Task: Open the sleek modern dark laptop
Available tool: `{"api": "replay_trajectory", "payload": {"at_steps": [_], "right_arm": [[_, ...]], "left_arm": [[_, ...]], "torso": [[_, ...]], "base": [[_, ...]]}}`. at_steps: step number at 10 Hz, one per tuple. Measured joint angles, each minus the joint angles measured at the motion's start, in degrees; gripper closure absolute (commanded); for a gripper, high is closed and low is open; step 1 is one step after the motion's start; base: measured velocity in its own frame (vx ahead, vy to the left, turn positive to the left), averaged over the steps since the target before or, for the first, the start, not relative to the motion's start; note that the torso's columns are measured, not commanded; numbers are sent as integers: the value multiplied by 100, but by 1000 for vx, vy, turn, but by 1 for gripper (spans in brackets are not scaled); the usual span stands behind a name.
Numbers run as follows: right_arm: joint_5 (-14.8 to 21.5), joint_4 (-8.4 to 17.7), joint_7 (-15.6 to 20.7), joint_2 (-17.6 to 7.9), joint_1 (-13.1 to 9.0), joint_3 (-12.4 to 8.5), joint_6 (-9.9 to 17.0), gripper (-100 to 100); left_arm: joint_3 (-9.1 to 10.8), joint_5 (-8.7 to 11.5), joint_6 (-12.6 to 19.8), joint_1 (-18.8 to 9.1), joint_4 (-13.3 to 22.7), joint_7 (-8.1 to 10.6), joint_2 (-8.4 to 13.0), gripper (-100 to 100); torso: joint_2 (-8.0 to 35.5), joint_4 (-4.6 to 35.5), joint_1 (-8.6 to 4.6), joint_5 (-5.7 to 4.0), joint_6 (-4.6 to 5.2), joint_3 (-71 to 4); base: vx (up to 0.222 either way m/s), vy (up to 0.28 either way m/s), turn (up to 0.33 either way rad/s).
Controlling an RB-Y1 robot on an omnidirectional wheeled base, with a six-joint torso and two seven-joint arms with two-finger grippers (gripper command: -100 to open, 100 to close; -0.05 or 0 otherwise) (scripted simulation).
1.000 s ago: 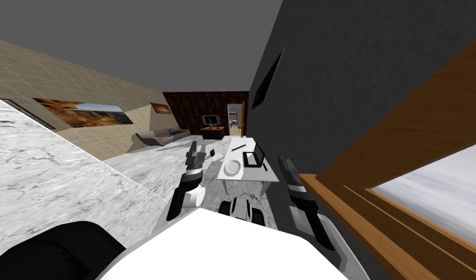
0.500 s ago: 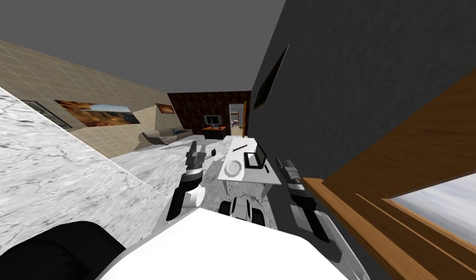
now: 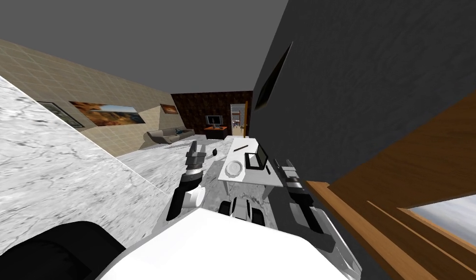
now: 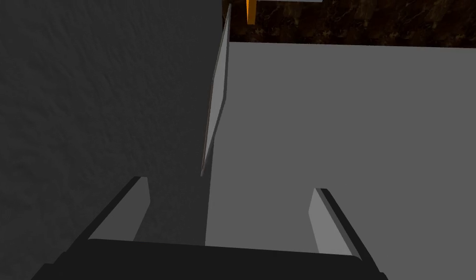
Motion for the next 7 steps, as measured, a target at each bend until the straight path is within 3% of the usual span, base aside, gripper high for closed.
{"api": "replay_trajectory", "payload": {"at_steps": [7], "right_arm": [[929, 779, 1124, 106, -384, -303, 185, -100]], "left_arm": [[0, 0, 0, 0, 0, 0, 0, 0]], "torso": [[1, 0, 1, 0, 0, 1]], "base": [[25, -11, 56]]}}
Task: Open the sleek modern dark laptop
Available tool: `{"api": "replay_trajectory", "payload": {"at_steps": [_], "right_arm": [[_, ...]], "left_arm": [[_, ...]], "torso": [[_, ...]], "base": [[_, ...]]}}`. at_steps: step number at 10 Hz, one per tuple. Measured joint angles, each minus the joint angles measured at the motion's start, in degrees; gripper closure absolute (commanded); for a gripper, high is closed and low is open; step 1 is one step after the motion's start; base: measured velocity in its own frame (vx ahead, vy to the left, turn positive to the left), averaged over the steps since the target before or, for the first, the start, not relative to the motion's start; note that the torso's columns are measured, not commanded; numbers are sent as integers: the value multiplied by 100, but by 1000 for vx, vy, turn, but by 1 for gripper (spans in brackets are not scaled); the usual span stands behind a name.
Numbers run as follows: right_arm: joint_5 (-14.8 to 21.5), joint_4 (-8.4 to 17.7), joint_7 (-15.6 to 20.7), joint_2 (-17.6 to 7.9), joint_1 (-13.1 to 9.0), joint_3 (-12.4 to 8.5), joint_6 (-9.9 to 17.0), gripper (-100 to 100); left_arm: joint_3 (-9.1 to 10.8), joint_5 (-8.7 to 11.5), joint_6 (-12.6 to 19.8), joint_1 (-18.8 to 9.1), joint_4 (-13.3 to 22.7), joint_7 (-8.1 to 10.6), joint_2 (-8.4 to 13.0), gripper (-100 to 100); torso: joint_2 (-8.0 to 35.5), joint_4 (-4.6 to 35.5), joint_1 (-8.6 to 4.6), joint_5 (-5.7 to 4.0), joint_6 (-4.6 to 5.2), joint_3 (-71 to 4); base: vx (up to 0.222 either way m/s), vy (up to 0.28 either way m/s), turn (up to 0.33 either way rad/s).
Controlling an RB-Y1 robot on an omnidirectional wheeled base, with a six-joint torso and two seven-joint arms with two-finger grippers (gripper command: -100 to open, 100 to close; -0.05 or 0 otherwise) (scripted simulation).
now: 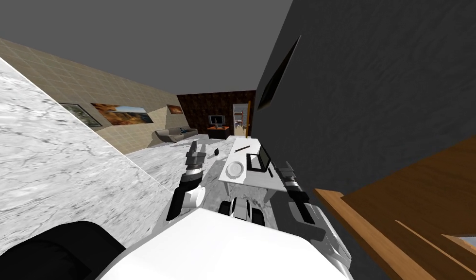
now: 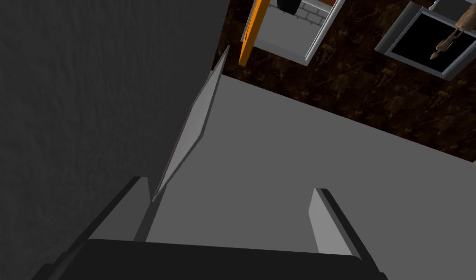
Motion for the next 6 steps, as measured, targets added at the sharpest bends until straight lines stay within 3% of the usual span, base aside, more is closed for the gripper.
{"api": "replay_trajectory", "payload": {"at_steps": [6], "right_arm": [[625, 524, 801, 51, -293, -183, 221, -100]], "left_arm": [[0, 0, 0, 0, 0, 0, 0, 0]], "torso": [[4, 1, 0, 0, 2, 2]], "base": [[18, -9, 49]]}}
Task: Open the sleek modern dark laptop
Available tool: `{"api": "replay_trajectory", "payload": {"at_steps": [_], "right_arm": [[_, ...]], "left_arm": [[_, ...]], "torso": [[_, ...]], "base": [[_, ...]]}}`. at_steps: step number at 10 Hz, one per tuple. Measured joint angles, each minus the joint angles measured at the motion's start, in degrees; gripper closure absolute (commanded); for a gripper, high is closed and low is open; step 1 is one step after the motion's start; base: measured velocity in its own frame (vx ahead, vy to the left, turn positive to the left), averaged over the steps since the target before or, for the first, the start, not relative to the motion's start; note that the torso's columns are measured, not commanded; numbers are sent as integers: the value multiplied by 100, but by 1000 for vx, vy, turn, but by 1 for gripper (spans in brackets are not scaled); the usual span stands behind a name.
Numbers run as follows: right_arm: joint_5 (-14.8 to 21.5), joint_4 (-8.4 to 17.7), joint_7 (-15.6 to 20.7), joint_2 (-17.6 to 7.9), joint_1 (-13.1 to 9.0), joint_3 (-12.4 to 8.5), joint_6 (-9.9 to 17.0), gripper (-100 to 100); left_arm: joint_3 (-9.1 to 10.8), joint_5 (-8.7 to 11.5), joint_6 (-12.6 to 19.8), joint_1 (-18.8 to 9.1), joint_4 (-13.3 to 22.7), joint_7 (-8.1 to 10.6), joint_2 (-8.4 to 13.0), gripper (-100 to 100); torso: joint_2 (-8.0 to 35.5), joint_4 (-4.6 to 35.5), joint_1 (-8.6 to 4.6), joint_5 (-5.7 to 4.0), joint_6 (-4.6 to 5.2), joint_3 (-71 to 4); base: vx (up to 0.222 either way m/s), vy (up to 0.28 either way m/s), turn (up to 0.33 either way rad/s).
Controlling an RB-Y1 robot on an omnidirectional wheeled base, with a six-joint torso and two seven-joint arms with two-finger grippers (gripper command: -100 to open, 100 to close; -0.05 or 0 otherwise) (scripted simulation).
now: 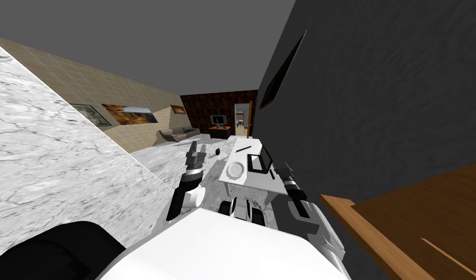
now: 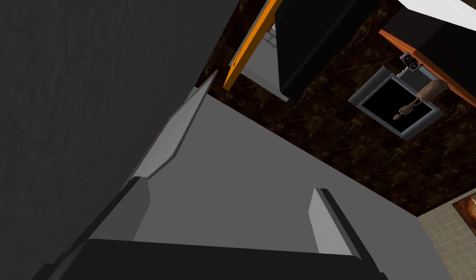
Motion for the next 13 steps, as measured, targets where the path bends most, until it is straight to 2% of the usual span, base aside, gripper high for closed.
{"api": "replay_trajectory", "payload": {"at_steps": [5, 7, 11, 13], "right_arm": [[566, 599, 725, 91, -311, -211, 99, -100], [851, 808, 1045, 139, -433, -272, 217, -100], [1269, 1143, 1575, 354, -590, -409, 309, -100], [1373, 1221, 1701, 471, -645, -429, 349, -100]], "left_arm": [[0, 0, 0, 0, 0, 0, 0, 0], [0, 0, 0, 0, 0, 0, 0, 0], [0, 0, 0, 0, 0, 0, 0, 0], [0, 0, 0, 0, 0, 0, 0, 0]], "torso": [[-5, -1, -1, 0, -2, -3], [-2, -1, -2, -1, -1, -1], [-2, 0, 0, 0, -1, -1], [0, 0, -1, 0, 0, 0]], "base": [[23, -13, 56], [22, -13, 68], [19, -8, 43], [22, -4, 46]]}}
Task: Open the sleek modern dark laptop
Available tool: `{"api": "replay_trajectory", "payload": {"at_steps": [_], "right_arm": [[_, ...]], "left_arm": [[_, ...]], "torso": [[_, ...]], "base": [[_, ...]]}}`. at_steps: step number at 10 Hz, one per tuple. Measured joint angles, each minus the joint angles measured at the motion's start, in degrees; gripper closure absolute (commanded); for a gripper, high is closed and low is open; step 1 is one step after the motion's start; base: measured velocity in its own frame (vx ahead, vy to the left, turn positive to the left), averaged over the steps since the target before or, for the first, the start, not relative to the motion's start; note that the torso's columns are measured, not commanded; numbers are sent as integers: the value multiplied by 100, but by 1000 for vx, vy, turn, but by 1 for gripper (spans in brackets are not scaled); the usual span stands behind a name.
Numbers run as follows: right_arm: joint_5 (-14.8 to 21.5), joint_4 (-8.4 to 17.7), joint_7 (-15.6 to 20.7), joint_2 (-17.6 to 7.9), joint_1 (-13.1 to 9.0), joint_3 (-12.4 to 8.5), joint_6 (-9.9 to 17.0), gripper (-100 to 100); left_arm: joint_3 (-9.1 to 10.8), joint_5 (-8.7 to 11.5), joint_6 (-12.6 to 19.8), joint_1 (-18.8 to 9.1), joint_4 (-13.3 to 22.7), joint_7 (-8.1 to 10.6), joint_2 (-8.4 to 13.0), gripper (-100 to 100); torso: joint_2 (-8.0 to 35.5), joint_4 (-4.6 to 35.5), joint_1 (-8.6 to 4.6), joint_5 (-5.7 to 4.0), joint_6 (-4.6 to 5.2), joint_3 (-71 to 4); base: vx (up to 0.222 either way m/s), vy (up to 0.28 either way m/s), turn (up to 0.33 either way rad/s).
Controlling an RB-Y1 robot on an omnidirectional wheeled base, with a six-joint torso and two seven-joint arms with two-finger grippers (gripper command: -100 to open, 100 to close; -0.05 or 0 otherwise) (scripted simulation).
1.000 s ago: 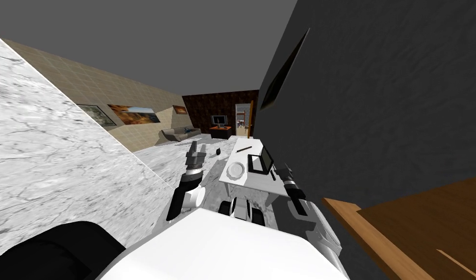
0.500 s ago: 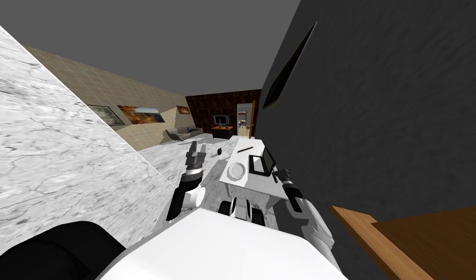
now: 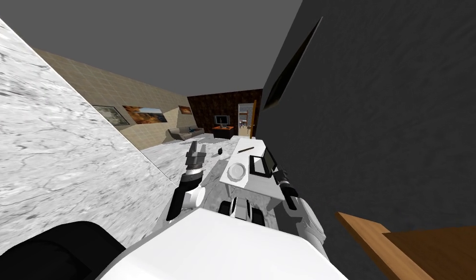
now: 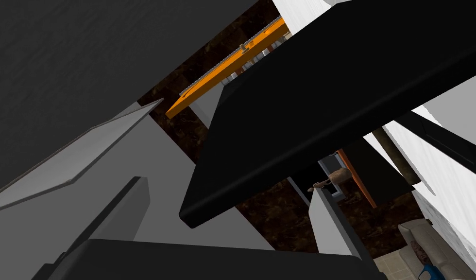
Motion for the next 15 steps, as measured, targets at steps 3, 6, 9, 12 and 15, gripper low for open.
{"api": "replay_trajectory", "payload": {"at_steps": [3, 6, 9, 12, 15], "right_arm": [[2, 78, -6, -32, -123, -14, 69, 100], [131, -13, 263, 77, -49, -57, -62, 100], [350, -119, 753, 211, 72, -156, -186, 100], [554, -224, 1177, 302, 203, -233, -295, 100], [767, -342, 1616, 423, 329, -317, -410, 100]], "left_arm": [[0, 0, 0, 0, 0, 0, 0, 0], [-1, 0, 0, 0, 0, 0, -1, 0], [0, 0, 0, 0, 0, 0, 0, 0], [0, 0, 0, 0, 0, 0, 0, 0], [-1, 0, 0, 0, 0, 0, -1, 0]], "torso": [[2, 0, 1, 0, -1, 2], [-29, -18, -6, 7, 19, -16], [-7, -7, -16, -3, 12, -4], [11, 8, 0, 8, 3, 7], [7, 10, 19, 11, -2, 4]], "base": [[15, 10, 9], [24, 66, -5], [41, 68, -19], [31, 58, -14], [29, 60, -13]]}}
